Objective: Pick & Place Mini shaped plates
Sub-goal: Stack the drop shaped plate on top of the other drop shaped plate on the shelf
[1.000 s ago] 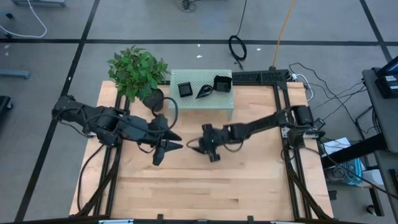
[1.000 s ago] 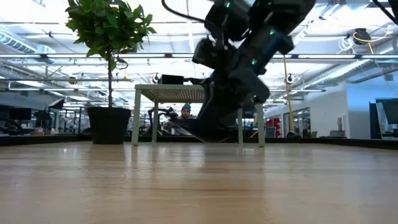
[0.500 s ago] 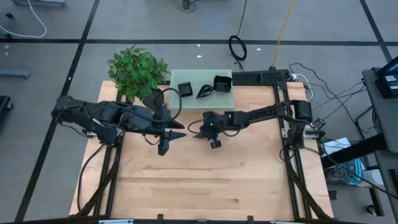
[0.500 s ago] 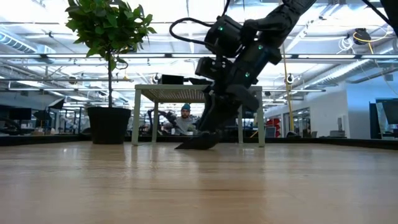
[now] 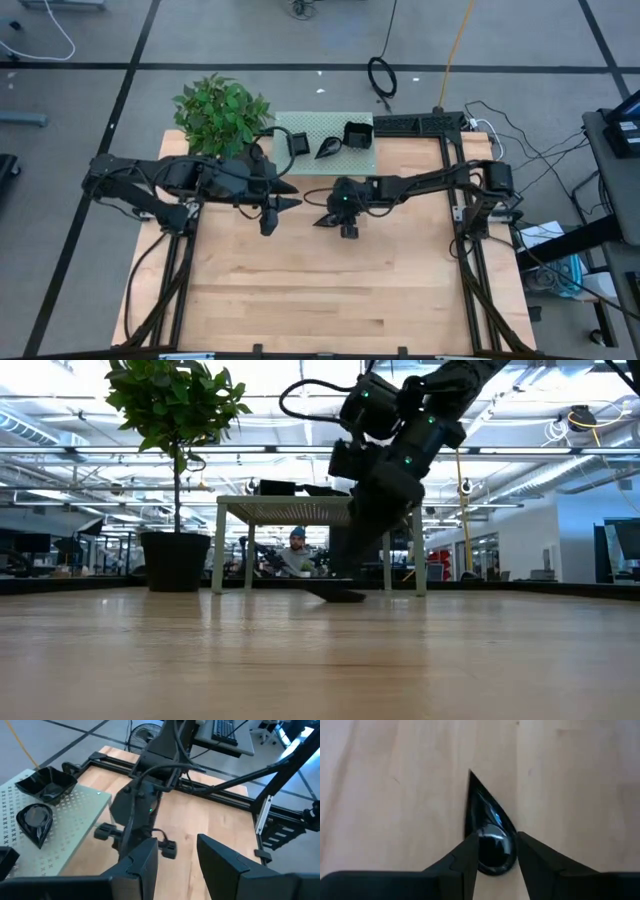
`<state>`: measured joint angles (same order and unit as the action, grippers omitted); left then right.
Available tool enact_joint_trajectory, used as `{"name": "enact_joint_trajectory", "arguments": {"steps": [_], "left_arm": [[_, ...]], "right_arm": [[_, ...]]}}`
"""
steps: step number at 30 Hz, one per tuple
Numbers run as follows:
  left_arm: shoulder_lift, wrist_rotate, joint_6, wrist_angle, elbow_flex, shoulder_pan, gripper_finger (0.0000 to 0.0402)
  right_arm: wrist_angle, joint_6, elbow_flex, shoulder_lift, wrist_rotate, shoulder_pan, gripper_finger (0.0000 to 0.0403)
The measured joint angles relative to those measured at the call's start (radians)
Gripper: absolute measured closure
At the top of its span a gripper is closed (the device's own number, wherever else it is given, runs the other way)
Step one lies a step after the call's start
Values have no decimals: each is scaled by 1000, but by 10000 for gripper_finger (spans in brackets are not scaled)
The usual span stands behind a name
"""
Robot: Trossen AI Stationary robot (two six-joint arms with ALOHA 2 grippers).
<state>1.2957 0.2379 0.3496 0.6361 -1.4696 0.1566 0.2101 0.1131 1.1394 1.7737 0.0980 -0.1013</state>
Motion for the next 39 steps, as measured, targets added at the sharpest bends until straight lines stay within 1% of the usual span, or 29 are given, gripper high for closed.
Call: {"name": "enact_joint_trajectory", "arguments": {"steps": [3,5,11,13,15,18,21,23,26,30,34,39], "left_arm": [[0,0,-2,5,0,0,261],[0,0,-4,5,0,0,261],[0,0,-31,4,0,0,261],[0,0,-31,5,0,0,261],[0,0,-31,4,0,0,261],[0,0,-30,5,0,0,261],[0,0,-29,4,0,0,261],[0,0,-28,4,0,0,261],[0,0,-24,4,0,0,261],[0,-1,-22,4,0,0,261],[0,-2,-2,4,0,0,261],[0,-2,20,3,0,0,261]], "right_arm": [[-14,-24,-18,-3,33,18,282],[-26,-21,-38,0,35,30,283],[-187,-19,-110,24,33,40,284],[-265,-7,-135,39,15,43,284],[-304,17,-168,46,-15,48,284],[-366,38,-205,46,-21,50,284],[-370,33,-235,44,-26,57,284],[-377,40,-251,45,-54,64,284],[-416,80,-281,43,-94,65,284],[-492,108,-325,43,-114,66,287],[-494,88,-335,43,-144,72,312],[-485,32,-337,43,-150,71,376]]}}
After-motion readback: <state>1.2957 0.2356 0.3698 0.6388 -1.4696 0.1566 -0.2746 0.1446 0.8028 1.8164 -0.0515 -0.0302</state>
